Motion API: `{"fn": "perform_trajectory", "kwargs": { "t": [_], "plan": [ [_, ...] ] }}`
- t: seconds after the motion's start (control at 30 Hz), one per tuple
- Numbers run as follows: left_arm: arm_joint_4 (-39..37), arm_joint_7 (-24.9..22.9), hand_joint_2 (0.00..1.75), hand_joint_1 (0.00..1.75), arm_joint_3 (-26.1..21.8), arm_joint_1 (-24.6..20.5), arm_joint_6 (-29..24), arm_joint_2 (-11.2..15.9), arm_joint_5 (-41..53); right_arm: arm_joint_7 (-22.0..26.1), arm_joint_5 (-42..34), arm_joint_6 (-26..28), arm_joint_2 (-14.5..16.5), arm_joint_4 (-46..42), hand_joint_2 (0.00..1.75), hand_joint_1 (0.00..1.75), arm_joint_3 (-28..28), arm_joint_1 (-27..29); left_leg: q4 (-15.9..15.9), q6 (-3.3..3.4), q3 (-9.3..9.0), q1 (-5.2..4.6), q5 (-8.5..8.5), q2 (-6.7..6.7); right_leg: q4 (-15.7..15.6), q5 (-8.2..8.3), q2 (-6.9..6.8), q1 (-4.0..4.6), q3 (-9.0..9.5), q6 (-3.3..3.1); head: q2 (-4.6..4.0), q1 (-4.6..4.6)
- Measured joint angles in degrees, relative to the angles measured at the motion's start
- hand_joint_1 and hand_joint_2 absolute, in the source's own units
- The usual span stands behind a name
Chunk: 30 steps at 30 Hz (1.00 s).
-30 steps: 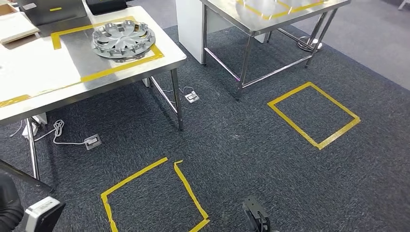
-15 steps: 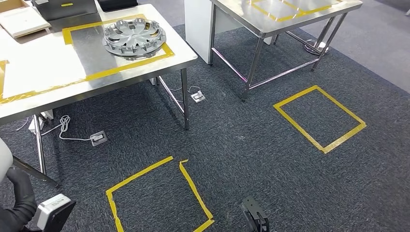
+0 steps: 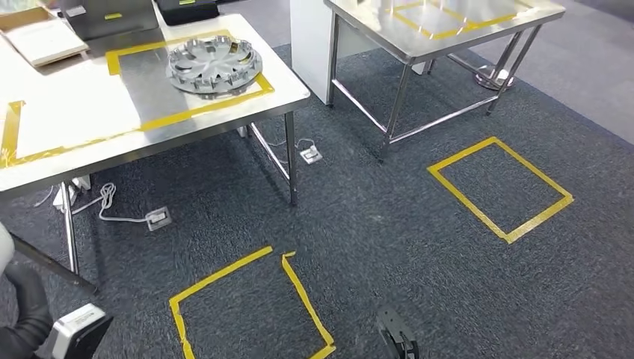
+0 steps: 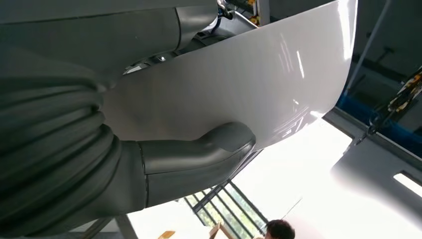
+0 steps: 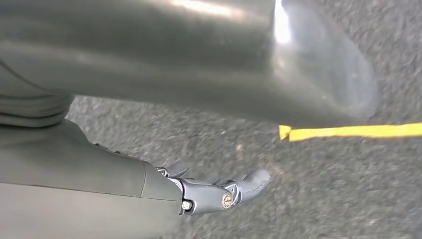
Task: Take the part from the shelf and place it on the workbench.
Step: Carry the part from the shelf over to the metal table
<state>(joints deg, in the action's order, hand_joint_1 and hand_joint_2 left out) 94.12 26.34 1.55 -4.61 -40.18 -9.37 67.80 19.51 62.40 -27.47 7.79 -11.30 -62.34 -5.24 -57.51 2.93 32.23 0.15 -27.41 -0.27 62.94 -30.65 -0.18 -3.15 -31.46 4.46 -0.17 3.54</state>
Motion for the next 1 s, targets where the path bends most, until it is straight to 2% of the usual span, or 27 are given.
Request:
{"fn": "perform_trajectory", "kwargs": {
  "t": [0.07, 0.1, 0.13, 0.17, 0.2, 0.23, 0.27, 0.3, 0.33, 0.4, 0.43, 0.47, 0.5, 0.53, 0.57, 0.6, 0.63, 0.67, 0.7, 0.73, 0.8, 0.83, 0.87, 0.9, 0.93, 0.97, 1.0],
  "plan": [
    [0.0, 0.8, 1.75, 1.75, -0.1, 0.1, 0.0, -0.1, -0.4, -0.1, 0.1, -0.2, 0.0, 0.0, 0.0, 0.0, 0.0, 0.1, 0.0, 0.23, -0.73, -0.3, -0.44, 0.04, 7.7, -2.75, 0.14, 0.55, -5.4, -0.6, 0.0, 0.06],
    [0.0, 1.2, 1.75, 1.75, -0.1, 0.3, 0.0, -0.1, -0.7, -0.3, 0.2, -0.4, 0.0, 0.0, 0.0, 0.0, 0.0, 0.3, -0.1, 0.2, -1.07, -0.47, -0.73, 0.0, 10.5, -3.42, 0.17, 0.76, -7.81, -0.73, 0.0, 0.1],
    [0.0, 1.6, 1.75, 1.75, -0.2, 0.5, 0.0, -0.2, -0.9, -0.4, 0.3, -0.5, 0.0, 0.0, 0.0, 0.0, 0.0, 0.5, -0.1, 0.06, -1.48, -0.6, -1.09, -0.08, 11.2, -3.16, 0.17, 0.91, -9.27, -0.87, 0.0, 0.1],
    [0.0, 1.9, 1.75, 1.75, -0.2, 0.6, 0.0, -0.2, -1.0, -0.6, 0.2, -0.6, 0.0, 0.0, 0.0, 0.0, 0.0, 0.7, -0.1, -0.2, -2.01, -0.67, -1.49, -0.17, 9.9, -2.0, 0.17, 1.01, -9.66, -1.02, 0.0, 0.1],
    [0.0, 2.1, 1.75, 1.75, -0.3, 0.7, 0.0, -0.2, -1.1, -0.8, 0.2, -0.6, 0.0, 0.0, 0.0, 0.0, 0.0, 0.8, -0.2, -0.51, -2.64, -0.68, -1.99, -0.25, 6.8, 0.01, 0.16, 1.06, -9.07, -1.26, 0.0, 0.11],
    [-0.1, 2.2, 1.75, 1.75, -0.4, 0.7, 0.0, -0.2, -1.1, -1.0, 0.1, -0.6, 0.0, 0.0, 0.0, 0.0, 0.0, 1.0, -0.3, -0.88, -3.19, -0.69, -2.58, -0.3, 2.9, 2.78, 0.11, 1.1, -8.06, -1.52, 0.0, 0.12],
    [-0.1, 2.2, 1.75, 1.75, -0.4, 0.7, 0.0, -0.2, -1.1, -1.3, 0.1, -0.6, 0.0, 0.0, 0.0, 0.0, 0.0, 1.1, -0.5, -1.27, -3.76, -0.75, -3.3, -0.36, -0.3, 4.59, 0.01, 1.21, -7.11, -1.84, 0.0, 0.09],
    [-0.2, 2.2, 1.75, 1.75, -0.5, 0.8, 0.0, -0.2, -1.0, -1.5, 0.0, -0.6, 0.0, 0.1, 0.0, 0.0, 0.0, 1.2, -0.6, -1.67, -4.18, -0.78, -4.11, -0.39, -2.4, 5.72, -0.09, 1.39, -6.27, -2.19, 0.0, 0.07],
    [-0.2, 2.1, 1.75, 1.75, -0.5, 0.8, 0.0, -0.3, -0.9, -1.7, 0.0, -0.6, 0.0, 0.1, 0.0, 0.0, 0.0, 1.3, -0.9, -2.12, -4.85, -0.8, -4.64, -0.4, -3.4, 5.91, -0.11, 1.53, -5.65, -2.6, 0.0, 0.05],
    [-0.2, 2.0, 1.75, 1.75, -0.6, 0.6, 0.0, -0.4, -0.8, -2.1, -0.1, -0.7, 0.1, 0.2, 0.0, 0.0, 0.0, 1.2, -2.3, -3.06, -5.37, -0.65, -4.52, -0.35, -3.5, 4.66, 0.05, 1.74, -4.33, -3.54, 0.0, 0.06],
    [-0.2, 1.9, 1.75, 1.75, -0.6, 0.4, 0.0, -0.4, -0.8, -2.2, -0.1, -0.7, 0.1, 0.2, 0.0, 0.0, 0.0, 1.2, -4.4, -3.49, -4.8, -0.52, -3.59, -0.28, -3.7, 4.17, 0.13, 1.67, -3.43, -4.04, 0.0, 0.01],
    [-0.2, 1.8, 1.75, 1.75, -0.6, 0.3, 0.0, -0.5, -0.8, -2.3, -0.1, -0.6, 0.1, 0.2, 0.0, 0.0, 0.0, 1.1, -7.3, -3.85, -3.08, -0.41, -2.52, -0.19, -3.8, 3.63, 0.17, 1.64, -2.48, -4.47, 0.0, -0.13],
    [-0.2, 1.7, 1.75, 1.75, -0.6, 0.3, 0.0, -0.5, -0.7, -2.5, -0.2, -0.6, 0.1, 0.2, 0.0, 0.0, 0.0, 1.1, -10.8, -4.18, -0.58, -0.29, -1.88, -0.1, -3.9, 3.03, 0.2, 1.55, -1.35, -4.8, 0.0, -0.22],
    [-0.3, 1.6, 1.75, 1.75, -0.6, 0.4, 0.0, -0.4, -0.7, -2.7, -0.1, -0.5, 0.1, 0.2, 0.0, 0.0, 0.0, 1.1, -14.1, -4.46, 2.16, -0.18, -1.95, -0.05, -4.1, 2.28, 0.19, 1.51, -0.38, -5.02, 0.0, -0.35],
    [-0.3, 1.5, 1.75, 1.75, -0.6, 0.5, 0.0, -0.4, -0.6, -2.9, -0.1, -0.4, 0.1, 0.2, 0.0, 0.0, -0.1, 1.1, -16.6, -4.67, 4.97, -0.08, -3.39, -0.03, -4.3, 1.45, 0.24, 1.47, 0.64, -5.13, 0.0, -0.39],
    [-0.4, 1.3, 1.75, 1.75, -0.6, 0.6, 0.0, -0.4, -0.5, -3.1, 0.0, -0.3, 0.1, 0.2, 0.0, 0.0, -0.1, 1.2, -17.9, -4.86, 7.51, 0.03, -5.89, -0.02, -4.4, 0.52, 0.34, 1.38, 1.8, -5.11, 0.0, -0.35],
    [-0.4, 1.1, 1.75, 1.75, -0.6, 0.6, 0.0, -0.4, -0.5, -3.2, 0.0, -0.3, 0.2, 0.2, 0.0, 0.0, -0.1, 1.3, -17.9, -4.96, 9.44, 0.11, -8.5, -0.01, -4.5, -0.51, 0.46, 1.25, 3.05, -5.01, 0.0, -0.36],
    [-0.4, 1.0, 1.75, 1.75, -0.6, 0.7, 0.0, -0.4, -0.4, -3.2, 0.0, -0.3, 0.3, 0.2, 0.0, 0.0, -0.1, 1.4, -16.8, -5.03, 10.89, 0.18, -10.39, 0.0, -4.6, -1.61, 0.62, 1.06, 4.44, -4.85, 0.0, -0.36],
    [-0.4, 0.8, 1.75, 1.75, -0.6, 0.8, 0.0, -0.4, -0.3, -3.2, 0.0, -0.3, 0.4, 0.2, 0.0, 0.0, -0.1, 1.5, -14.5, -5.1, 11.75, 0.22, -10.19, 0.04, -4.6, -2.78, 0.78, 0.83, 5.9, -4.61, 0.0, -0.36],
    [-0.5, 0.6, 1.75, 1.75, -0.6, 0.9, 0.0, -0.3, -0.2, -3.2, 0.0, -0.3, 0.5, 0.2, 0.0, 0.0, -0.1, 1.5, -11.3, -5.13, 12.14, 0.27, -7.01, 0.2, -4.8, -3.96, 0.88, 0.62, 7.2, -4.33, 0.0, -0.4],
    [-0.6, 0.1, 1.75, 1.75, -0.6, 1.2, 0.0, -0.1, 0.3, -3.2, 0.0, -0.3, 0.6, 0.2, 0.0, 0.0, -0.1, 1.5, -4.7, -4.94, 12.24, 0.27, 3.75, 1.0, -5.2, -6.41, 1.04, 0.59, 9.68, -3.68, 0.0, -1.01],
    [-0.6, -0.1, 1.75, 1.75, -0.6, 1.3, 0.0, 0.0, 0.5, -3.2, 0.1, -0.3, 0.6, 0.2, 0.0, 0.0, -0.1, 1.5, -3.0, -4.59, 11.96, 0.24, 7.47, 1.3, -6.0, -7.32, 1.05, 0.76, 11.07, -3.28, 0.0, -1.29],
    [-0.6, -0.4, 1.75, 1.75, -0.6, 1.4, 0.1, 0.0, 0.7, -3.2, 0.1, -0.3, 0.6, 0.2, 0.0, 0.0, -0.1, 1.4, -2.2, -4.13, 11.52, 0.26, 8.8, 1.42, -6.1, -7.35, 1.08, 0.97, 12.15, -2.84, 0.0, -1.48],
    [-0.5, -0.6, 1.75, 1.75, -0.6, 1.3, 0.1, 0.1, 0.9, -3.2, 0.1, -0.3, 0.7, 0.2, 0.0, 0.0, -0.1, 1.4, -2.6, -3.55, 10.57, 0.28, 7.88, 1.27, -5.4, -6.35, 1.1, 1.11, 12.53, -2.43, 0.0, -1.43],
    [-0.4, -0.9, 1.75, 1.75, -0.6, 1.2, 0.0, 0.1, 1.1, -3.2, 0.1, -0.3, 0.7, 0.2, 0.0, 0.0, -0.1, 1.3, -2.4, -3.05, 9.51, 0.36, 6.98, 0.95, -3.2, -4.55, 1.06, 1.12, 12.01, -2.13, 0.0, -1.07],
    [-0.3, -1.2, 1.75, 1.75, -0.6, 1.1, 0.0, 0.1, 1.2, -3.2, 0.2, -0.3, 0.7, 0.2, 0.0, 0.0, -0.1, 1.1, -2.1, -2.6, 8.24, 0.41, 6.1, 0.76, 0.6, -2.52, 1.0, 1.11, 10.12, -1.96, 0.0, -0.79],
    [-0.2, -1.4, 1.75, 1.75, -0.6, 1.0, 0.0, 0.2, 1.4, -3.2, 0.3, -0.3, 0.7, 0.2, 0.0, 0.0, -0.1, 1.0, -1.9, -2.15, 6.8, 0.37, 5.14, 0.64, 4.8, -1.38, 0.9, 1.12, 7.46, -1.99, 0.0, -0.51]
  ]
}}
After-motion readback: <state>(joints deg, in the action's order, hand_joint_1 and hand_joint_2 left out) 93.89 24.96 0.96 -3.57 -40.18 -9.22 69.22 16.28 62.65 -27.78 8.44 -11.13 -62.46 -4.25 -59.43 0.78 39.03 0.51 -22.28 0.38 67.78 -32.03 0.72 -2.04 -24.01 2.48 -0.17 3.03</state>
